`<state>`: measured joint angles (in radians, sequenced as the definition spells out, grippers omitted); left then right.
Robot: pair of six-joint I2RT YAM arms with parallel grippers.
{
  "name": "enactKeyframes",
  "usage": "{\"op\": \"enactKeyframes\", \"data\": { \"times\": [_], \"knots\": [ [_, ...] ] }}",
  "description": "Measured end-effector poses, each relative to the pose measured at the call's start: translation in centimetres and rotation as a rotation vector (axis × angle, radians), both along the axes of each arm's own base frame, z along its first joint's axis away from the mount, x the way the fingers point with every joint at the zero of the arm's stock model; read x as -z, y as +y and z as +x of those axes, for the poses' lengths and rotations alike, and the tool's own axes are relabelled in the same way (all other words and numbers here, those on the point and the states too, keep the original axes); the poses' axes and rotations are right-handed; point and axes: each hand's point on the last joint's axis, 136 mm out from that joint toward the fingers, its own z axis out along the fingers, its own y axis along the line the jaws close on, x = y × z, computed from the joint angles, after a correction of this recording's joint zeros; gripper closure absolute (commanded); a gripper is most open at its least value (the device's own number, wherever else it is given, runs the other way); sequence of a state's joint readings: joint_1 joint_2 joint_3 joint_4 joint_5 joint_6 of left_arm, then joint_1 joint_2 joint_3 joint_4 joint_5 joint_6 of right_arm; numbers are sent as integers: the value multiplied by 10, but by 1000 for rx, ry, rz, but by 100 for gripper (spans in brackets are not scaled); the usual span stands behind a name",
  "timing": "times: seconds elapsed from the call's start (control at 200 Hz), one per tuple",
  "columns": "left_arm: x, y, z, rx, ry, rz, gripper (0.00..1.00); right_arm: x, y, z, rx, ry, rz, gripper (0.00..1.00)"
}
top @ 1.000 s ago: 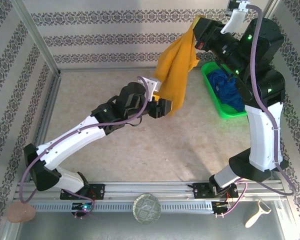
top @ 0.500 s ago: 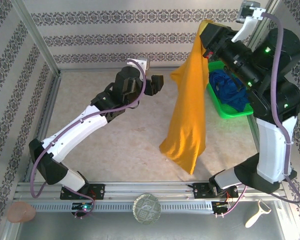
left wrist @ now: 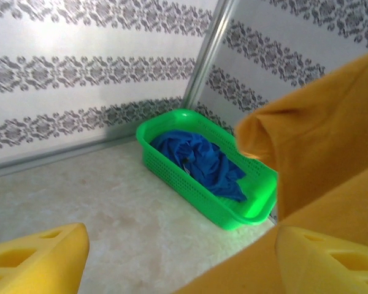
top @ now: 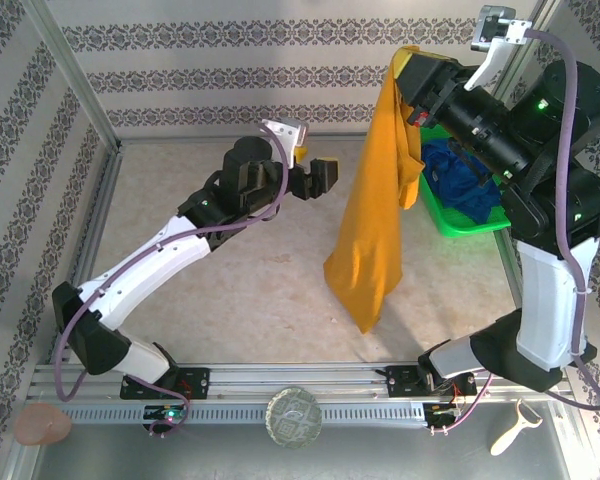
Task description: Fold the inside-out t-shirt
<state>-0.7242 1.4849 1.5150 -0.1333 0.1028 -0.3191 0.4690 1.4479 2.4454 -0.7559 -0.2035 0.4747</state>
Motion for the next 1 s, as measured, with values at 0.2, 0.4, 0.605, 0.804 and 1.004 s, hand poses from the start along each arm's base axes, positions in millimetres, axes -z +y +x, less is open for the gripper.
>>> {"op": "enactKeyframes", "data": {
  "times": [0.2, 0.4, 0.605, 0.804, 1.004],
  "knots": [
    [22, -1, -14, 46, 27, -45, 21, -5, 3, 6, 1, -12, 6, 100],
    [46, 1, -54, 81, 56, -114, 21, -8, 11, 19, 5, -16, 8, 100],
    [85, -31, -91, 146, 102, -111, 20, -7, 21, 38, 21, -18, 5, 100],
    [111, -51, -112, 151, 106, -53, 16, -1, 24, 50, 40, -5, -7, 100],
    [137, -73, -98, 109, 109, -6, 23, -1, 23, 50, 51, -11, -17, 100]
  ]
}}
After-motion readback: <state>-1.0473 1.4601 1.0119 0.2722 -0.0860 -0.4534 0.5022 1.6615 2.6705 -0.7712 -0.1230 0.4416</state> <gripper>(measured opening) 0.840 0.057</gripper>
